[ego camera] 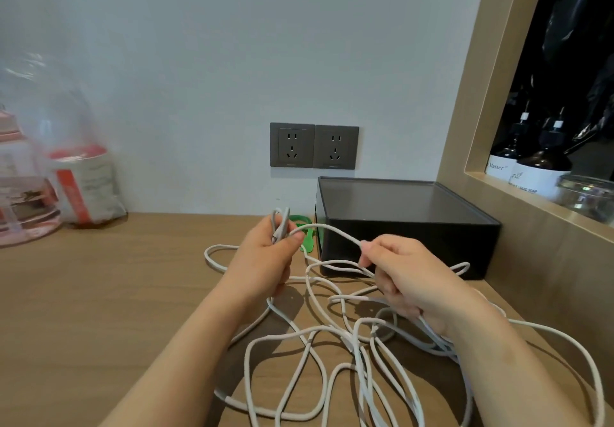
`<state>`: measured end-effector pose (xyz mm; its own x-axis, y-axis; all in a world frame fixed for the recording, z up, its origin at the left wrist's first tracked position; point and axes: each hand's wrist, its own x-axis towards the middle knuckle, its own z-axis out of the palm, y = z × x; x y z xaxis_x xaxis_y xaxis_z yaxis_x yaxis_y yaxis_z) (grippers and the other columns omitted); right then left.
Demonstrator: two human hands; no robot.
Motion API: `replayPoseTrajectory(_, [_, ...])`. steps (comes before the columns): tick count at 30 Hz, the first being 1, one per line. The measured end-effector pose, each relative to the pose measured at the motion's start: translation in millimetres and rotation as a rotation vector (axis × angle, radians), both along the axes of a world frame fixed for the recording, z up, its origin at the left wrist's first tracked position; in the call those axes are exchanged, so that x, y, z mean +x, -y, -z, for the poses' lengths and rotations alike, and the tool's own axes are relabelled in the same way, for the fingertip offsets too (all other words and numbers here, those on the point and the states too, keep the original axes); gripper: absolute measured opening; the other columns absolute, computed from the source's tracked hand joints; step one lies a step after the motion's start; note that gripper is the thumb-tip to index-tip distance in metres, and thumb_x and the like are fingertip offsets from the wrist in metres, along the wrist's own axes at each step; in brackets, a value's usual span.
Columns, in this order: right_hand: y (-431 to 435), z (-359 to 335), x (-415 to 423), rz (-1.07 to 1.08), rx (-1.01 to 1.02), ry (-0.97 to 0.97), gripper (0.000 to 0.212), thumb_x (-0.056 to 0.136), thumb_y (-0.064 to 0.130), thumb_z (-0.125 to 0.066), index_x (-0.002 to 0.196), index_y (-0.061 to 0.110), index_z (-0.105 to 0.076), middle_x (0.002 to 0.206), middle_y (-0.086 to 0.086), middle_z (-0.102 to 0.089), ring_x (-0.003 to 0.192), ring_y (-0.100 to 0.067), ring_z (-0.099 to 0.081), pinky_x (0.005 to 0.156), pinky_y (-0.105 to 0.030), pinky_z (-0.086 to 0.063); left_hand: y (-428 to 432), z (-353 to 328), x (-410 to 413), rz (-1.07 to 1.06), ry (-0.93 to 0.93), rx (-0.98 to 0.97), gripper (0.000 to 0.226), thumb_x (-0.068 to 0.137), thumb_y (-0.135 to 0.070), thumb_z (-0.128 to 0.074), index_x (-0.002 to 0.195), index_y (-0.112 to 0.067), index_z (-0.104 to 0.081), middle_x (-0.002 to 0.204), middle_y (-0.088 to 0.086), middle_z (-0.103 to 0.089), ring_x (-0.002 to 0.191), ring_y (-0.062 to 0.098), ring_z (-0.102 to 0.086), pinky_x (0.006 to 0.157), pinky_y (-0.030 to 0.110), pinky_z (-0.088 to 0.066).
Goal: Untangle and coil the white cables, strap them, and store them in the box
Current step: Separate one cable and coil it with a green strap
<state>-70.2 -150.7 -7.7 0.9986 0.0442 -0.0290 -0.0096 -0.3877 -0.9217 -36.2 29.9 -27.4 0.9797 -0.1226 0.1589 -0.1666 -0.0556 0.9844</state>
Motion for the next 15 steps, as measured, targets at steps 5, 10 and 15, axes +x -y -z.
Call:
replayPoseTrajectory(5, [-10.9, -0.4, 3.3, 0.108, 0.174, 0.247, 0.024, 0.099, 0.014, -0.034, 0.093, 0.017, -0.057, 0.052, 0.0, -0.044, 0.034, -0.002, -0.035, 0.035, -0.013, -0.028, 6.9, 2.2, -2.9, 0.038, -0.058, 0.06, 0.021, 0.09, -0.039, -0.056, 0.087, -0.02, -0.048, 0.05, -0.008, -0.036, 0.04, 0.005, -0.03, 0.04, 0.02, -0.027])
replayPoseTrajectory(10, [-17.7, 4.6, 2.9, 0.08, 0.101, 0.404, 0.017, 0.098, 0.015, -0.038, 0.094, 0.022, -0.053, 0.063, 0.003, -0.056, 0.047, 0.002, -0.048, 0.053, -0.016, -0.036, 13.4, 0.5, -4.3, 0.028, -0.171, 0.028, 0.049, 0.088, -0.06, -0.04, 0.096, -0.013, -0.048, 0.051, -0.006, -0.031, 0.042, 0.008, -0.024, 0.041, 0.021, -0.022])
replayPoseTrajectory(15, [-22.7, 13.5, 0.4, -0.089, -0.062, 0.47, 0.018, 0.093, 0.022, -0.05, 0.096, 0.037, -0.059, 0.086, 0.012, -0.063, 0.082, -0.001, -0.059, 0.072, -0.016, -0.051, 12.7, -2.1, -2.8, 0.021, -0.315, -0.154, 0.055, 0.086, -0.071, -0.026, 0.078, -0.019, -0.043, 0.046, -0.006, -0.03, 0.039, 0.008, -0.021, 0.042, 0.02, -0.018])
